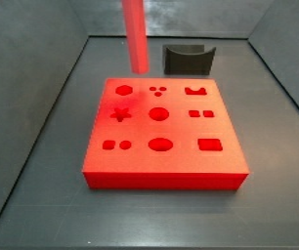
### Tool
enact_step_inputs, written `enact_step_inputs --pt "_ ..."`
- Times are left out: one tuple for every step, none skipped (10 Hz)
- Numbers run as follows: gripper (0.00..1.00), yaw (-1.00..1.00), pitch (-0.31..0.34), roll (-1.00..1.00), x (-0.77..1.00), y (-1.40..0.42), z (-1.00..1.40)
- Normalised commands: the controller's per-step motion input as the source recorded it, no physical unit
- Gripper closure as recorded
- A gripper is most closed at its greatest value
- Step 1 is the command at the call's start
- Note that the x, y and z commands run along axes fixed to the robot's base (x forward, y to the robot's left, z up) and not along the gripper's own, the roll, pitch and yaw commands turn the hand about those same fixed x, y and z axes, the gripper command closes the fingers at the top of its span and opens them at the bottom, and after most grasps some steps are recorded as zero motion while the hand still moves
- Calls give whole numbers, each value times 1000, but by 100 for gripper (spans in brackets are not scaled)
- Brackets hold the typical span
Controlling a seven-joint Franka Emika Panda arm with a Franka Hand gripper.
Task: Insert the hexagon object.
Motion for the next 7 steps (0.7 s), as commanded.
enact_step_inputs --pt "100 317 287 277 183 0 -274" --pt "100 177 201 130 137 0 -140" --pt "100 80 -10 0 -71 0 0" --pt "100 0 -177 -7 -409 0 -80" --pt "100 -131 -171 -17 -440 14 -129" --pt "100 -126 -159 -7 -371 0 -103" --pt "100 0 -97 -16 0 0 -97"
